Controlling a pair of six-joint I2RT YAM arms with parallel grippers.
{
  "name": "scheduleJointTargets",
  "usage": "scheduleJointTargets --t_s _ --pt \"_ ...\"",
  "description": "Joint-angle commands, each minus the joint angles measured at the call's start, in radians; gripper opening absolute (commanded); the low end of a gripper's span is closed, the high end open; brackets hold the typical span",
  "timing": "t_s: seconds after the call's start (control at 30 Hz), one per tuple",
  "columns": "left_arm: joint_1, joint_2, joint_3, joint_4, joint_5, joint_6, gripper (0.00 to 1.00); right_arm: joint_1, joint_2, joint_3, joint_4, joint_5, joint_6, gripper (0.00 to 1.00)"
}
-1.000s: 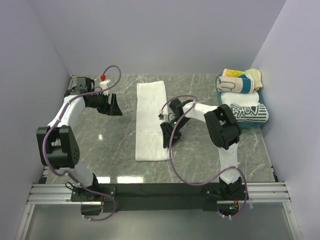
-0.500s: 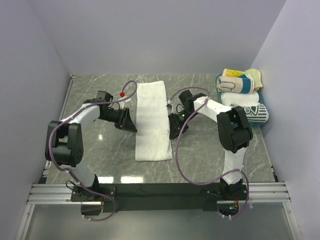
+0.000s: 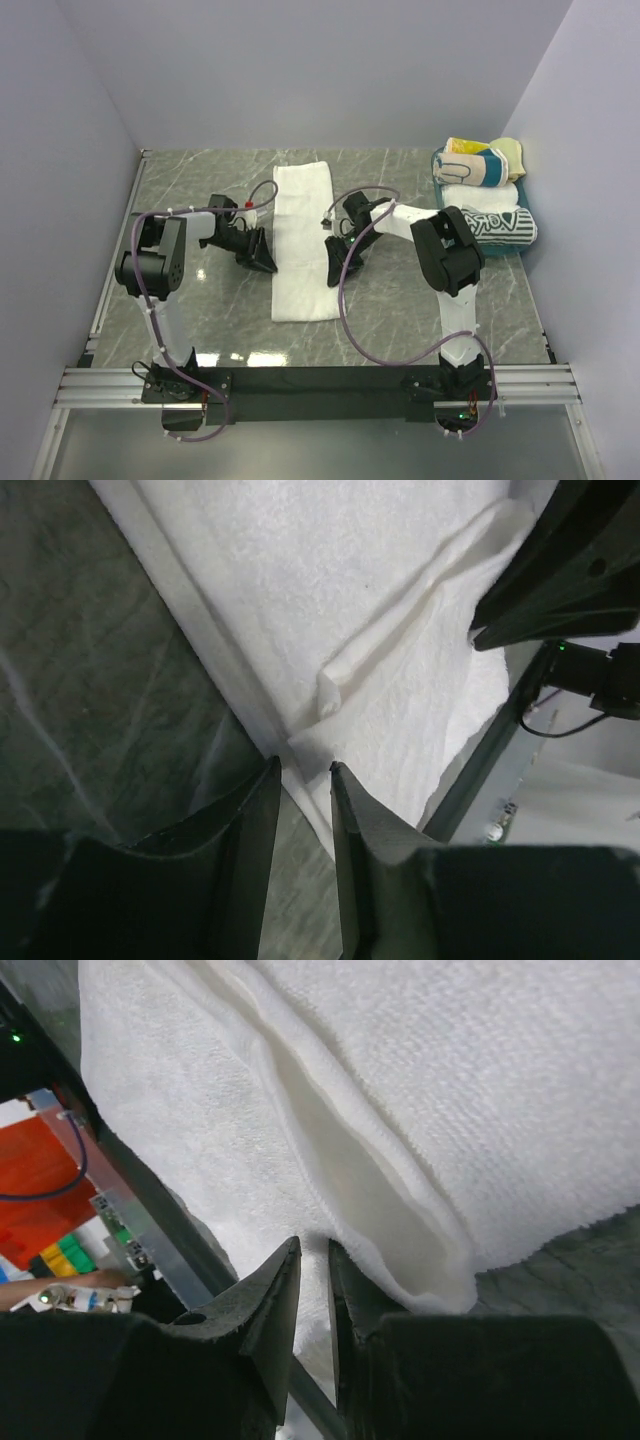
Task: Roll the towels
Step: Roll the towel
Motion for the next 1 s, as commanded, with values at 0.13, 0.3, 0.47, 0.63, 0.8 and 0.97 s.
scheduleJointTargets --t_s 0.13,0.3,0.47,0.63,0.8,0.97 --pt "0.065 -0.086 0.034 -0.065 -0.094 0.137 0.43 -0.013 0.041 0.02 0.049 0.061 0.014 0.26" --pt "-0.01 -0.393 -0.103 -0.027 -0.32 0.313 0.58 -0.013 0.03 0.069 0.014 0.012 0.009 0.28" --pt "-0.172 -0.676 -0.285 0.021 -0.469 0.537 0.7 -0.011 -0.087 0.059 -0.001 -0.021 -0.002 0.3" --pt "-0.361 -0.891 -0.46 0.064 -0.61 0.725 0.75 0.013 -0.157 0.013 0.002 -0.054 -0.043 0.32" --pt "-0.561 -0.925 -0.544 0.133 -0.678 0.773 0.73 0.055 -0.114 -0.051 -0.052 -0.062 -0.097 0.28" --pt "-0.665 -0.854 -0.547 0.216 -0.729 0.757 0.71 0.063 -0.002 -0.073 -0.007 -0.027 -0.058 0.27"
